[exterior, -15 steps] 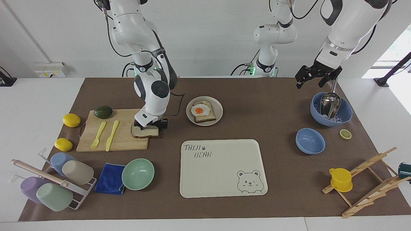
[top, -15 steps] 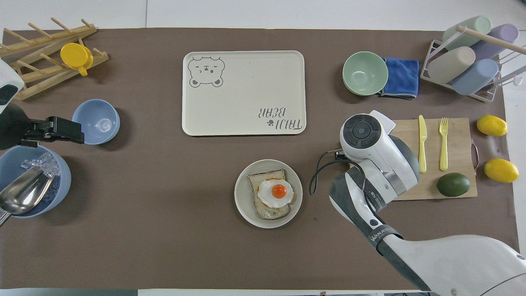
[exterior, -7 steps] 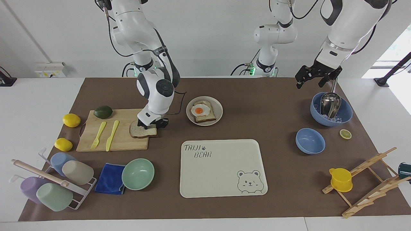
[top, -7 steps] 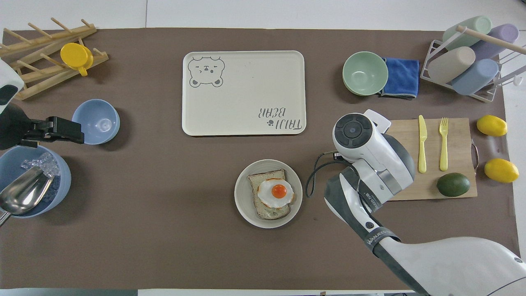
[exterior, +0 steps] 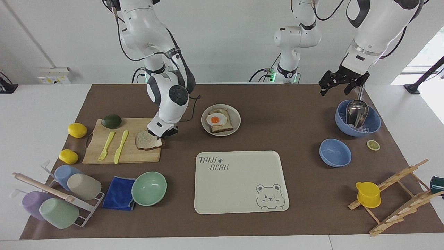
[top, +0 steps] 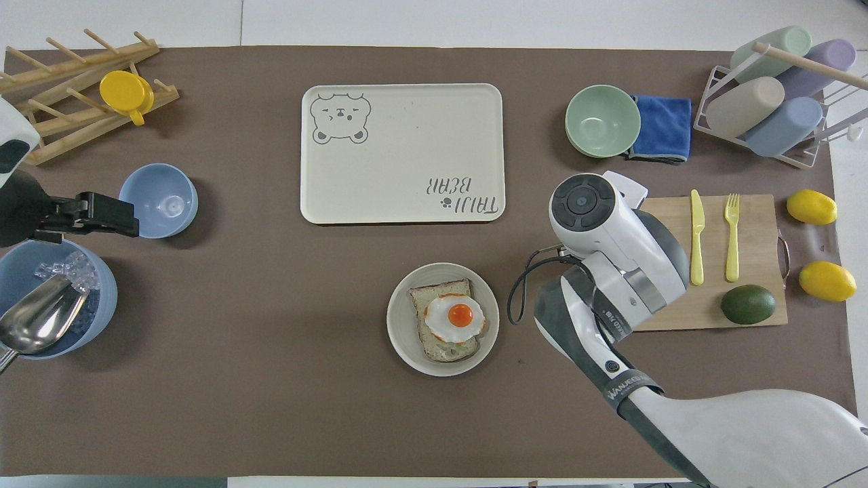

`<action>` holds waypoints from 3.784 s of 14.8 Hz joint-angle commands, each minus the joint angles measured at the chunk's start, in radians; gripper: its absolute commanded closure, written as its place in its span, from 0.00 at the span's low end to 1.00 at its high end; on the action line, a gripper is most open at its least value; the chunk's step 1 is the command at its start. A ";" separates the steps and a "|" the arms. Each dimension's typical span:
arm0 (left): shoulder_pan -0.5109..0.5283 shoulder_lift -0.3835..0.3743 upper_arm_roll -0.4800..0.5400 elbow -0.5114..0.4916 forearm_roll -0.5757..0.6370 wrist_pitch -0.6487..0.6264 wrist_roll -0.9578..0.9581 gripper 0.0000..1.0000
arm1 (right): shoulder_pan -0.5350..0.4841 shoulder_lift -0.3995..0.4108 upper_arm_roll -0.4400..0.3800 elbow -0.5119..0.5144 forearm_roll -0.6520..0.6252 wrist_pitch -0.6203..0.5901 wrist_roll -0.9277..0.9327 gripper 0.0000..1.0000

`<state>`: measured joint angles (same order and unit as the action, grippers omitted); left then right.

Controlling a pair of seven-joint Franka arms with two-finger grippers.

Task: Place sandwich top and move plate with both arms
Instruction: 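Carry the bread slice with the right gripper over the egg plate, then release the bread onto the egg while the left gripper reaches forward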

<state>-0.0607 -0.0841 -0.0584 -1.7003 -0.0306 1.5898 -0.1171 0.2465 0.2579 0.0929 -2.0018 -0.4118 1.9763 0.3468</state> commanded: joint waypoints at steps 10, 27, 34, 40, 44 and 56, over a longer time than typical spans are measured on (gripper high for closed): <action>0.041 -0.009 -0.003 -0.004 -0.002 0.013 0.016 0.00 | 0.195 0.030 0.143 0.396 0.033 -0.401 0.148 1.00; 0.051 -0.011 -0.003 -0.007 -0.003 0.013 0.007 0.00 | 0.267 0.030 0.241 0.170 0.148 -0.073 0.535 1.00; 0.062 -0.011 -0.003 -0.007 -0.003 0.015 0.014 0.00 | 0.263 0.029 0.241 0.089 0.151 0.084 0.547 0.95; 0.048 -0.016 -0.004 -0.025 -0.003 0.035 0.013 0.00 | 0.238 0.023 0.243 0.109 0.151 0.095 0.544 0.00; 0.045 -0.048 -0.009 -0.105 -0.003 0.106 0.004 0.00 | 0.116 -0.041 0.248 0.207 0.214 0.006 0.514 0.00; -0.290 0.055 -0.014 -0.424 -0.101 0.557 -0.257 0.00 | -0.489 -0.236 0.215 0.307 0.404 -0.398 -0.104 0.00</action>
<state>-0.3086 -0.0673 -0.0896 -2.0951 -0.1065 2.0745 -0.3670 -0.1833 0.0383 0.3046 -1.6845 -0.0355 1.6087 0.3248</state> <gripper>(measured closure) 0.000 0.000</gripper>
